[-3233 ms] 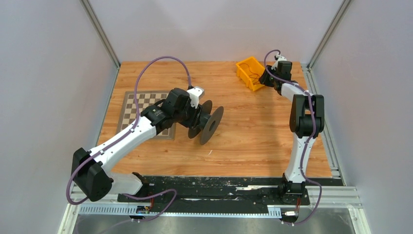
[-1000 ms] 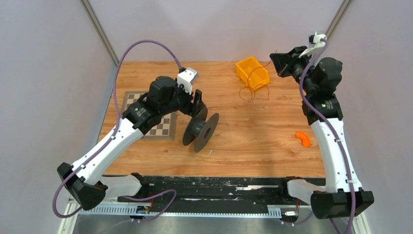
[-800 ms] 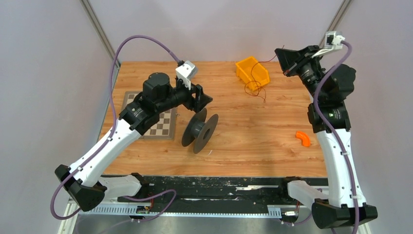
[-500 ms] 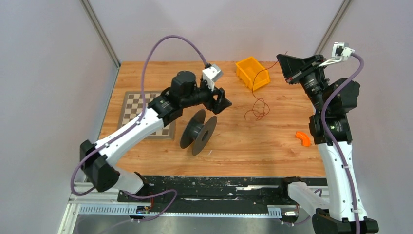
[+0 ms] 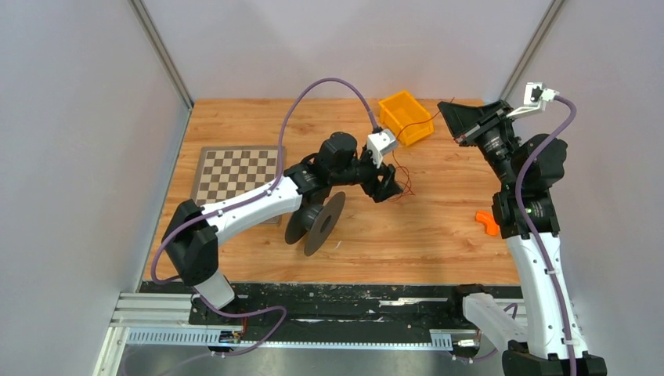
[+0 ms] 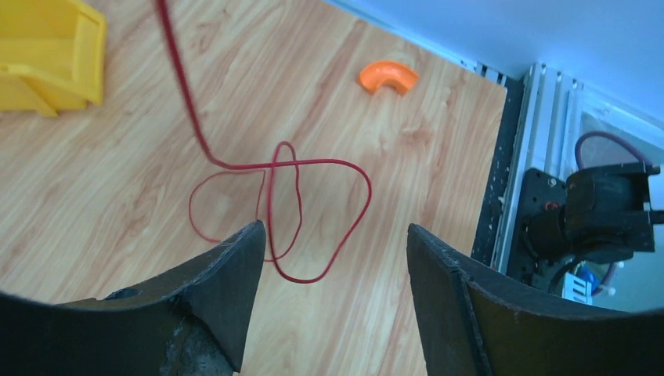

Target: Wrap the cables

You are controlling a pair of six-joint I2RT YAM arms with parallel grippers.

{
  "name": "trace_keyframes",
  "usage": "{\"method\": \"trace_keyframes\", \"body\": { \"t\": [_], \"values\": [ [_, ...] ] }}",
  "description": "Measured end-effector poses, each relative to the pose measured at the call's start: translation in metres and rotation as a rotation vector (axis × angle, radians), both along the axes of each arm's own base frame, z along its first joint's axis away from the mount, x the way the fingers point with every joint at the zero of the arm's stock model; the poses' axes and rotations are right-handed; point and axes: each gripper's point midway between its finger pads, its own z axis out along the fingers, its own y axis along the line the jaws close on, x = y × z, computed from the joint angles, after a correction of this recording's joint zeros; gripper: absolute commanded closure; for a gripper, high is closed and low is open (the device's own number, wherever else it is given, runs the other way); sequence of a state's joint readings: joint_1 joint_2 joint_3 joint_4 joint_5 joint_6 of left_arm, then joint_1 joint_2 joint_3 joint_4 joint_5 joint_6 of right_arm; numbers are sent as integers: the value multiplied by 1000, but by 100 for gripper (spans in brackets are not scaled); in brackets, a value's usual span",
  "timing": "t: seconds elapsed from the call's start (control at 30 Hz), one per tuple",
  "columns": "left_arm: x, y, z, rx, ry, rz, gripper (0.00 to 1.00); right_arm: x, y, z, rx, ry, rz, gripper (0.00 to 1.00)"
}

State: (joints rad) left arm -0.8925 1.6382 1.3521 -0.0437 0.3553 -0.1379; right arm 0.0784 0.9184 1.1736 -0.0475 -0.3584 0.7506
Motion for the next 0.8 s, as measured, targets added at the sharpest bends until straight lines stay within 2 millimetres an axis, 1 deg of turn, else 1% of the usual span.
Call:
{"method": "trace_keyframes", "body": {
  "t": [0.03,0.07,0.1,0.13,0.17,0.2,0.27,0.33,0.4,0.47,0.5,0.57,0.63,0.7,0.73,0.8],
  "values": [
    [1,-2,3,-17,-6,1,40,-2,0,2,8,-3,1,100],
    [3,-4,5,-35,-10,7,49,-5,0,3,14,-6,2,100],
    [5,-5,7,-49,-12,12,64,-7,-1,4,19,-10,1,100],
    [6,-6,8,-59,-13,14,74,-9,-1,5,24,-12,-1,100],
    [7,-7,9,-66,-11,17,92,-11,-2,6,26,-16,-5,100],
    [8,-7,10,-69,-15,23,99,-11,-3,6,27,-17,-11,100],
    [12,-6,9,-70,-16,39,100,-8,-9,7,23,-25,-53,100],
    [14,-3,5,-63,-17,56,100,-1,-20,5,16,-23,-122,100],
    [14,5,-5,-42,-16,87,100,11,-37,-2,5,-3,-224,100],
    [14,14,-12,-23,-18,116,100,32,-59,-14,-20,34,-344,100],
    [14,19,-13,-16,-23,134,100,35,-62,-16,-24,40,-361,100],
    [15,25,-7,-16,-41,156,100,58,-74,-38,-69,104,-423,95],
    [16,30,5,-29,-73,171,100,82,-80,-66,-129,178,-444,90],
    [15,34,19,-48,-102,179,100,110,-81,-108,-213,287,-423,78],
    [15,36,25,-56,-116,181,100,124,-79,-136,-263,358,-390,71],
    [14,39,34,-69,-134,180,100,140,-70,-185,-347,485,-302,62]
  ]
}}
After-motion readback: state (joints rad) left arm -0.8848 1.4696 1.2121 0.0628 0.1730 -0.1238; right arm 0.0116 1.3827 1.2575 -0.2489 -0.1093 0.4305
